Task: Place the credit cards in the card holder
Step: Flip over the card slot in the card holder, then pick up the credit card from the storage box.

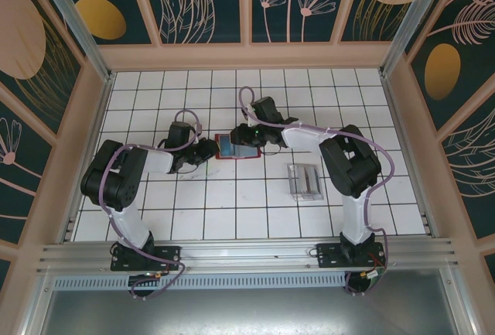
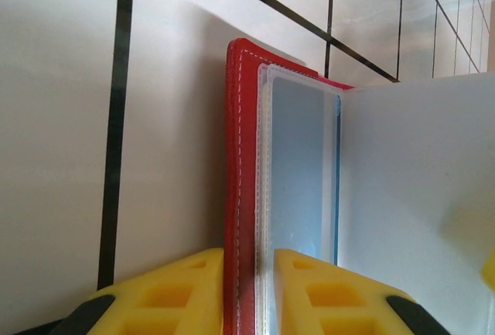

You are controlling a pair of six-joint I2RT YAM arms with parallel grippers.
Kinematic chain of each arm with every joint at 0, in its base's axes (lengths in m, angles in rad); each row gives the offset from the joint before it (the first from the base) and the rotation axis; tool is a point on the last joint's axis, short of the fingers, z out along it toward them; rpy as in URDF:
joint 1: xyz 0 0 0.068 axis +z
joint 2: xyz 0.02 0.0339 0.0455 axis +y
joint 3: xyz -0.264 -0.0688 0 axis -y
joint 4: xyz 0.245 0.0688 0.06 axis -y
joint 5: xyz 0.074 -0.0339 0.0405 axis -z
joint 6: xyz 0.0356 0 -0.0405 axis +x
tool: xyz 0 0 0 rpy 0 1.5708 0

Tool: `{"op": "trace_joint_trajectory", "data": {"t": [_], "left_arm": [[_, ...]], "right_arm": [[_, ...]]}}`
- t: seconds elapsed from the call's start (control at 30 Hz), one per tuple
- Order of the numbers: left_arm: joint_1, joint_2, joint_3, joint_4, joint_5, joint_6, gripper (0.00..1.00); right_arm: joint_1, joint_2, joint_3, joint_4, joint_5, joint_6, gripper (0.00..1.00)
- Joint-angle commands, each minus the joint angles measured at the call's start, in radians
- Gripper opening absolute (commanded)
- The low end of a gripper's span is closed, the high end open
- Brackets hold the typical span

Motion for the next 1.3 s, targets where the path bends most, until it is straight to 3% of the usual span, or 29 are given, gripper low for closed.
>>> {"op": "trace_joint_trajectory", "data": {"t": [0.0, 0.27, 0.37, 0.47, 0.7, 0.93, 1.27], "left_arm": [[-0.004, 0.017, 0.023, 0.0, 0.024, -0.001, 0.24], [-0.003, 0.026, 0.017, 0.008, 0.027, -0.001, 0.24], [-0.002, 0.032, 0.018, 0.012, 0.034, -0.002, 0.25], [-0.003, 0.031, 0.019, 0.011, 0.031, 0.0, 0.25], [0.007, 0.02, 0.022, 0.013, 0.037, -0.006, 0.2], [0.009, -0.024, 0.014, -0.019, 0.02, 0.015, 0.29], [0.01, -0.104, 0.047, -0.165, -0.086, 0.09, 0.46]], "right_arm": [[-0.016, -0.001, -0.026, 0.094, -0.075, 0.037, 0.29], [-0.027, 0.027, -0.04, 0.108, -0.091, 0.048, 0.23], [-0.024, 0.031, -0.04, 0.104, -0.089, 0.045, 0.36], [-0.013, 0.024, -0.026, 0.068, -0.054, 0.011, 0.42], [0.005, 0.005, -0.007, -0.028, 0.061, -0.03, 0.45], [0.002, -0.251, -0.116, -0.174, 0.266, -0.071, 0.46], [0.043, -0.579, -0.234, -0.645, 0.585, -0.012, 0.55]]}}
